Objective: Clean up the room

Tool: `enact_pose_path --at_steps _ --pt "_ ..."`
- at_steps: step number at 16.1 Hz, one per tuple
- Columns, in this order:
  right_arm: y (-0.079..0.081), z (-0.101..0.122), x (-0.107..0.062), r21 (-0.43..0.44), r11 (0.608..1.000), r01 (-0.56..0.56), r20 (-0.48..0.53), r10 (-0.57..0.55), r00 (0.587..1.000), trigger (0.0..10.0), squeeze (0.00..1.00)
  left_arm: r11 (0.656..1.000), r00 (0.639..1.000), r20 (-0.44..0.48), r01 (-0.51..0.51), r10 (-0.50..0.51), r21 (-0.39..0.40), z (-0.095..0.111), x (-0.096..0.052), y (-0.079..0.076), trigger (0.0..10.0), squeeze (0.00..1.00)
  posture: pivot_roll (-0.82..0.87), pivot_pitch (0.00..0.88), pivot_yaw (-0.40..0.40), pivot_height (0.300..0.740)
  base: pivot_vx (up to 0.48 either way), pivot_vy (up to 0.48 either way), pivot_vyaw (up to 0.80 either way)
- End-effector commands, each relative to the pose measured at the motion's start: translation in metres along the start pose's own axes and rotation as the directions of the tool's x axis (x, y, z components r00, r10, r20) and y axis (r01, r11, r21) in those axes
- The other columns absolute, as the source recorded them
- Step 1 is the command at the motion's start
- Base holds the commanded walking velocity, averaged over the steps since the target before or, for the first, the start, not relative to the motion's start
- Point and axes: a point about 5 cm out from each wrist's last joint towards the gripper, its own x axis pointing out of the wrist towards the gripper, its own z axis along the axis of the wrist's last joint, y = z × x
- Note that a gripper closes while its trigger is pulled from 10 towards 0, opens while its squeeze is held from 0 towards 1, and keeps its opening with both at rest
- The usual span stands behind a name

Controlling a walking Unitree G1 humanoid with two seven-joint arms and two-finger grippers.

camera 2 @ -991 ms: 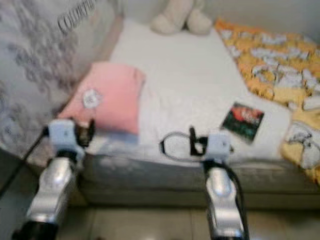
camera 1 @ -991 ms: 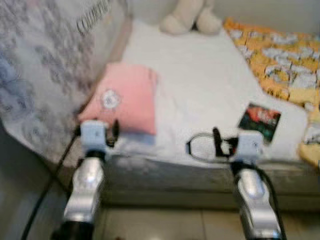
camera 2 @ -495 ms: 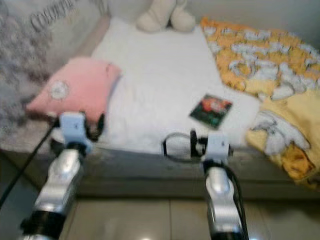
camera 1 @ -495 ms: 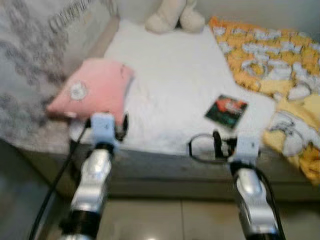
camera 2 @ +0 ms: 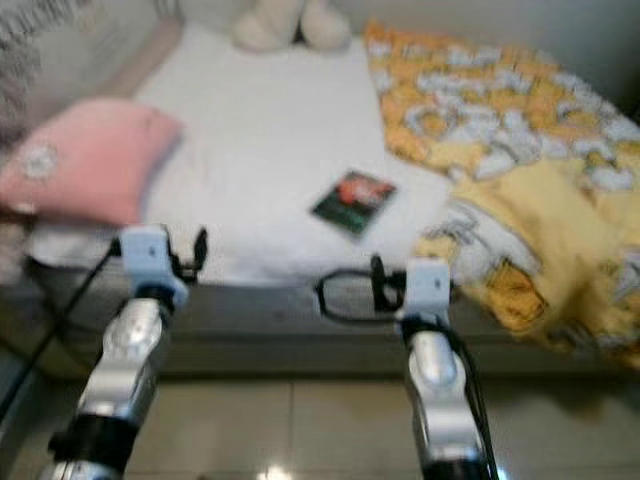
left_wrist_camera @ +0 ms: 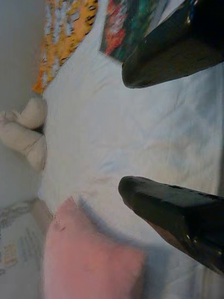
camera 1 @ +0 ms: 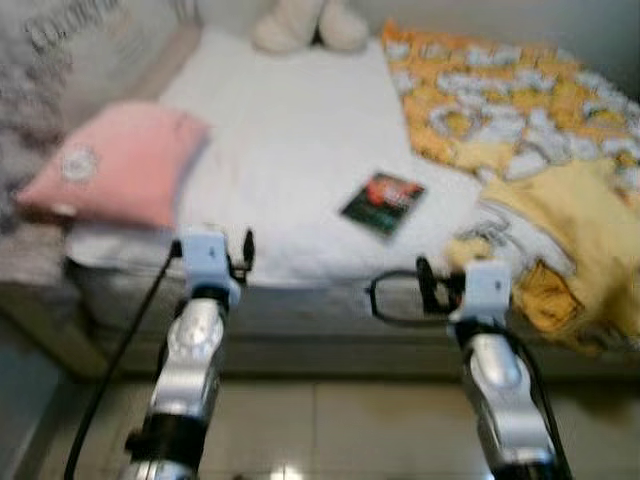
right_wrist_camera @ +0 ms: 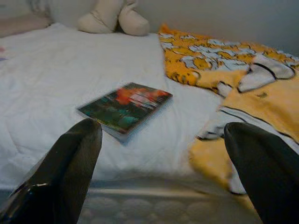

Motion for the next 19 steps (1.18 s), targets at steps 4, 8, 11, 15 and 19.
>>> enact_pose_path --at_steps 4,8,11,15,19 --pt "-0.005 0.010 0.007 -0.082 0.996 -0.024 0.044 0.027 0.999 10.0 0.00 1.000 1.000 -0.005 0.015 -0.015 -0.002 -0.001 0.004 -0.010 10.0 0.00 -0.02 0.000 -0.005 0.740 0.000 -0.440 0.00" --pt "-0.013 0.002 0.007 -0.074 0.997 0.024 0.004 -0.024 1.000 10.0 0.00 0.997 0.998 0.014 0.055 -0.056 0.046 0.002 0.008 -0.015 10.0 0.00 -0.03 0.000 -0.005 0.740 0.000 -0.440 0.49" --pt "-0.012 0.000 0.005 -0.070 0.997 0.021 0.000 -0.021 1.000 10.0 0.00 0.996 0.997 0.011 0.070 -0.070 0.051 0.002 0.010 -0.018 10.0 0.00 -0.03 0.000 0.000 0.740 0.000 -0.440 0.00" --pt "-0.011 -0.002 0.005 -0.059 0.998 0.028 -0.002 -0.029 1.000 10.0 0.00 0.993 0.996 0.005 0.086 -0.087 0.081 0.000 0.011 -0.023 10.0 0.00 -0.04 0.000 0.006 0.740 0.000 -0.331 0.00" --pt "-0.007 -0.001 0.007 -0.074 0.997 0.016 0.010 -0.015 1.000 10.0 0.00 0.994 0.996 -0.008 0.092 -0.092 0.067 0.000 0.014 -0.025 10.0 0.00 -0.04 0.000 0.012 0.740 0.120 0.000 0.00"
